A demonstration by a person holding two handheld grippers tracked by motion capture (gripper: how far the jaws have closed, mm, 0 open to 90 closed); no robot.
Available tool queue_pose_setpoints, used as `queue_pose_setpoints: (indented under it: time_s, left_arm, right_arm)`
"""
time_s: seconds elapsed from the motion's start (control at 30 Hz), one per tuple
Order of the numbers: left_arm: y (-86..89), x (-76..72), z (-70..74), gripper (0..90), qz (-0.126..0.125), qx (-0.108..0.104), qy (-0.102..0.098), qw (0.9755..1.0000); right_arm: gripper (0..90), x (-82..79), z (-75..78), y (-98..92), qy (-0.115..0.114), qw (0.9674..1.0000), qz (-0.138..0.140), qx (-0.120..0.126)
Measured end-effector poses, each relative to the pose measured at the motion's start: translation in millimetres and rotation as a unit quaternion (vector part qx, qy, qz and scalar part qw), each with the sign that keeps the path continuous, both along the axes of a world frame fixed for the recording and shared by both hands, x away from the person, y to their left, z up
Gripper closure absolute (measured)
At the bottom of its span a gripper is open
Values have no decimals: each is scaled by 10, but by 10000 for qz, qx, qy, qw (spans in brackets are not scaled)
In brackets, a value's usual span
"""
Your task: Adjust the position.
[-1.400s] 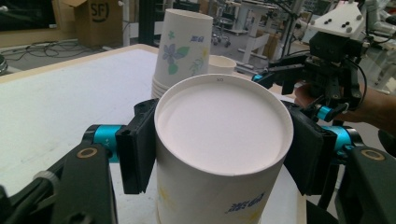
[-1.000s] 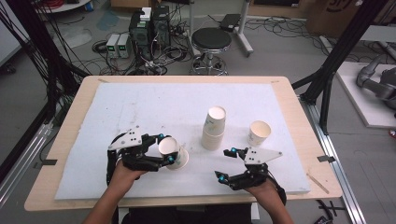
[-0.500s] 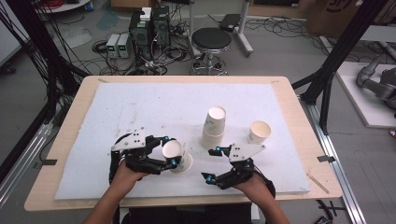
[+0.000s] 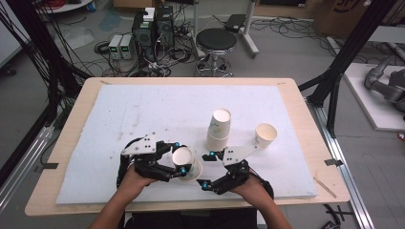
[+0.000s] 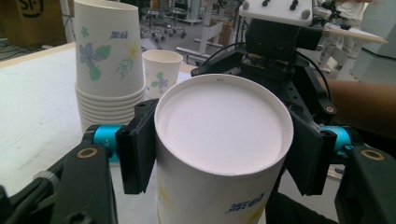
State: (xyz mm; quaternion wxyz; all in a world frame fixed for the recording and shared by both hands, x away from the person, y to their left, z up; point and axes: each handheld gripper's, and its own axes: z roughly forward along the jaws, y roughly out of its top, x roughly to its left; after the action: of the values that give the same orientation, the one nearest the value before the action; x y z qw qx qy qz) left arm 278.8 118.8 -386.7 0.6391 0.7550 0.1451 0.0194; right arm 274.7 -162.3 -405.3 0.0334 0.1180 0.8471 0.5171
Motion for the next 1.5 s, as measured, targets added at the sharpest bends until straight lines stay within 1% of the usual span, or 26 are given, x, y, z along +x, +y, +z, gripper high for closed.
queue_pose_setpoints:
  time_s: [0.23, 0.5, 0.63, 0.67, 0.73, 0.8, 0.87, 0.97, 1.0, 1.03, 1.1, 1.13, 1.17, 1.27, 1.3, 1.4, 1.5]
  left_arm:
    - [-65, -14, -15, 344, -164, 66, 8, 9998]
    - [-143, -28, -42, 344, -334, 73, 58, 9994]
    - [-168, -30, -63, 345, -417, 39, 94, 9991]
    - [-178, -35, -68, 346, -431, 43, 88, 9990]
    - [-185, -38, -76, 348, -445, 45, 93, 9990]
    - [-181, -37, -82, 349, -452, 68, 65, 9989]
    - [-170, -37, -85, 351, -462, 66, 63, 9989]
    - [-157, -42, -89, 352, -446, 19, 79, 9990]
    - [-157, -42, -90, 347, -460, 29, 54, 9989]
    - [-158, -44, -89, 328, -438, 54, 46, 9990]
    - [-164, -47, -90, 229, -335, 93, 74, 9994]
    - [-157, -46, -88, 190, -304, 143, 64, 9994]
    - [-145, -46, -85, 171, -301, 149, 59, 9994]
    - [-93, -42, -69, 164, -313, 172, 79, 9993]
    - [-74, -41, -62, 164, -303, 211, 74, 9993]
    - [-8, -37, -39, 164, -264, 326, 70, 9991]
    - [45, -32, -18, 164, -237, 455, 67, 9987]
  right_arm:
    - [205, -2, -18, 68, 22, 9999, 142, -26]
    - [208, -9, -39, 124, 74, 9996, 250, -48]
    - [210, -2, -53, 151, 104, 9995, 298, -44]
    - [217, 1, -57, 155, 111, 9995, 305, -53]
    - [269, 7, -69, 167, 141, 9990, 425, -32]
    - [278, 5, -76, 170, 171, 9989, 435, -43]
    - [297, 7, -79, 163, 165, 9988, 450, -49]
    - [330, 10, -68, 148, 94, 9989, 460, -45]
    - [336, 5, -61, 145, 92, 9989, 457, -62]
    - [341, 5, -55, 145, 80, 9988, 484, -92]
    - [344, 7, -52, 146, 65, 9988, 466, -141]
    - [345, 9, -52, 146, 74, 9988, 467, -155]
    - [345, 11, -50, 146, 71, 9987, 459, -186]
    - [347, 17, -38, 149, -19, 9984, 437, -353]
    - [346, 20, -33, 154, -65, 9980, 437, -449]
    - [345, 26, -7, 183, -133, 9958, 436, -790]
    - [345, 46, 15, 221, -183, 9933, 477, -1034]
